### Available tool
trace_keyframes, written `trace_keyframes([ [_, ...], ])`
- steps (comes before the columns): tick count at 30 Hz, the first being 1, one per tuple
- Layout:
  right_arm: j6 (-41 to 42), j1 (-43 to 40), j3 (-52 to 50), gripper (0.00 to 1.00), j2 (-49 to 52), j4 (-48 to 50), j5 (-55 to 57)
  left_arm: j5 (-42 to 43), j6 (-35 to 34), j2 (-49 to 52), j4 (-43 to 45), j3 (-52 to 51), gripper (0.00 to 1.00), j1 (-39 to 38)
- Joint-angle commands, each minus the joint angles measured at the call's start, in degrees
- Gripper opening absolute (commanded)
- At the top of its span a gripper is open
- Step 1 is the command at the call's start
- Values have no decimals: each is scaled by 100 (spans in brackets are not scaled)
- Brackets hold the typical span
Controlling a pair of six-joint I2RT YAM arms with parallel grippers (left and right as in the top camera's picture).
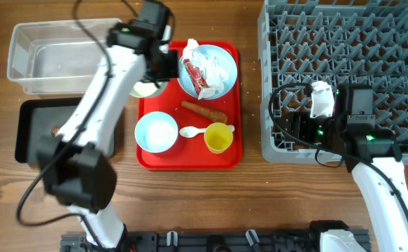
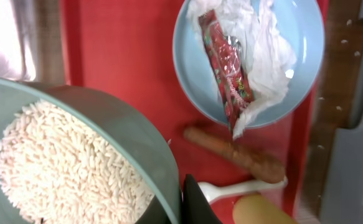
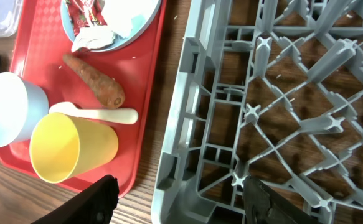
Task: Sort waste into correct bins and load items into the dishwasher rack
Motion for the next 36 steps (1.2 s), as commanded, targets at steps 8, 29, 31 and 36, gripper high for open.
trace_keyframes([
  [8, -20, -28, 98, 68, -2, 33, 59, 1049, 763, -485, -1751, -210, 4, 2120],
  [29, 98, -28, 96, 68, 0, -243, 55, 6443, 3906, -387, -68, -2988, 4, 5589],
  [31, 153, -28, 96, 68, 0, -271, 52, 6822, 3904, -387, -111, -2988, 4, 5733],
  [36, 153, -28, 96, 68, 0, -289, 52, 7390, 3880, -387, -111, -2988, 4, 5877],
])
